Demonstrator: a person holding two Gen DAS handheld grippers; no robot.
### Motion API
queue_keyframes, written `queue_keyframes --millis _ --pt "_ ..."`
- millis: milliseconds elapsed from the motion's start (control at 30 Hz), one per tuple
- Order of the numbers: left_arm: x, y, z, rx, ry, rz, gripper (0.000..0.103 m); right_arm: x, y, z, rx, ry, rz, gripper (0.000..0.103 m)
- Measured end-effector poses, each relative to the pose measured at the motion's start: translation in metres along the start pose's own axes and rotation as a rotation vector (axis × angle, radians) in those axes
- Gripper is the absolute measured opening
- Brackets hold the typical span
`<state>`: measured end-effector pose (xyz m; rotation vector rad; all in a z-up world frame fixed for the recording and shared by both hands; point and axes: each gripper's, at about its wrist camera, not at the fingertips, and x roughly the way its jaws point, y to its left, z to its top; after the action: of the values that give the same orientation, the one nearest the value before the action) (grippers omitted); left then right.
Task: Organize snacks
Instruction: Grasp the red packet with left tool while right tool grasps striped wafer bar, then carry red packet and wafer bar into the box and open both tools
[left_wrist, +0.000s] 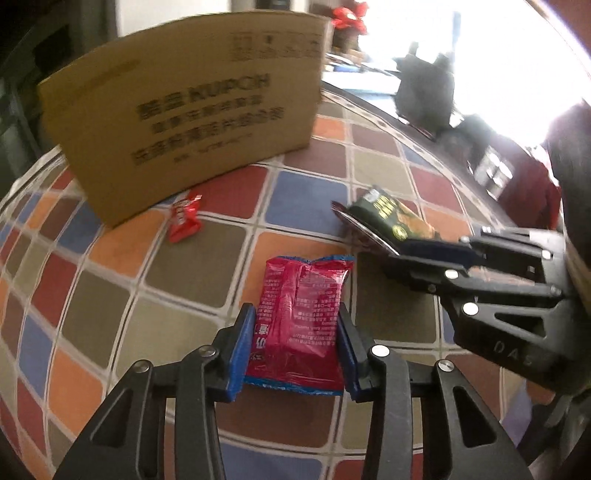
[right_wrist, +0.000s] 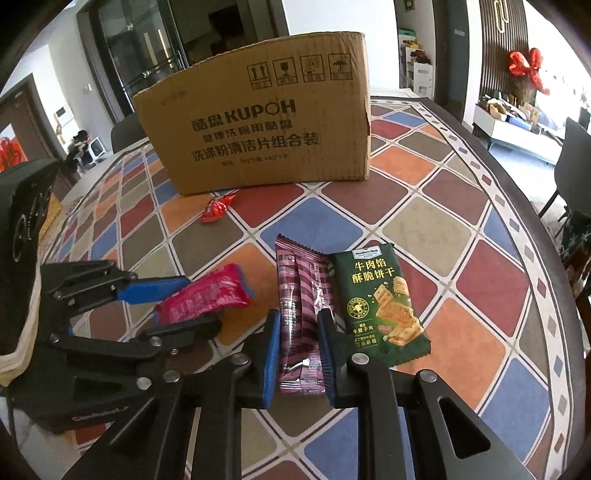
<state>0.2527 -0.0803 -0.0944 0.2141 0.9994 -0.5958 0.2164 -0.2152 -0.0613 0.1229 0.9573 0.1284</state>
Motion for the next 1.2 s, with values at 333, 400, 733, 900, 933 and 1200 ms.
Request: queue_keyframes --millis 333,400,733,900,933,1200 --pt "-0.023 0.008 -0.003 -0.216 -0.054 0.037 0.041 -0.007 -0.003 0.003 0.015 0.007 0.036 0.015" --pt "-0.027 0.007 -0.003 -0.224 -0.065 0.047 0.041 -0.008 -0.002 0.003 0.016 0.008 0.038 0.014" --pt "-0.04 -0.002 0.001 -0.246 -0.086 0.05 0.041 -0.016 -0.002 0.004 0.038 0.013 0.081 0.009" --pt "-0.049 -0.006 0.003 -0.248 -0.101 0.068 0.041 -0.021 -0.001 0.005 0.042 0.006 0.097 0.009" --pt "-0.052 -0.007 0.004 -0.248 -0.107 0.072 0.041 -0.023 0.0 0.006 0.039 0.0 0.098 0.009" --pt "-0.069 -0.011 0.008 -0.244 -0.144 0.097 0.041 -0.04 0.007 0.014 0.011 -0.041 0.102 0.009"
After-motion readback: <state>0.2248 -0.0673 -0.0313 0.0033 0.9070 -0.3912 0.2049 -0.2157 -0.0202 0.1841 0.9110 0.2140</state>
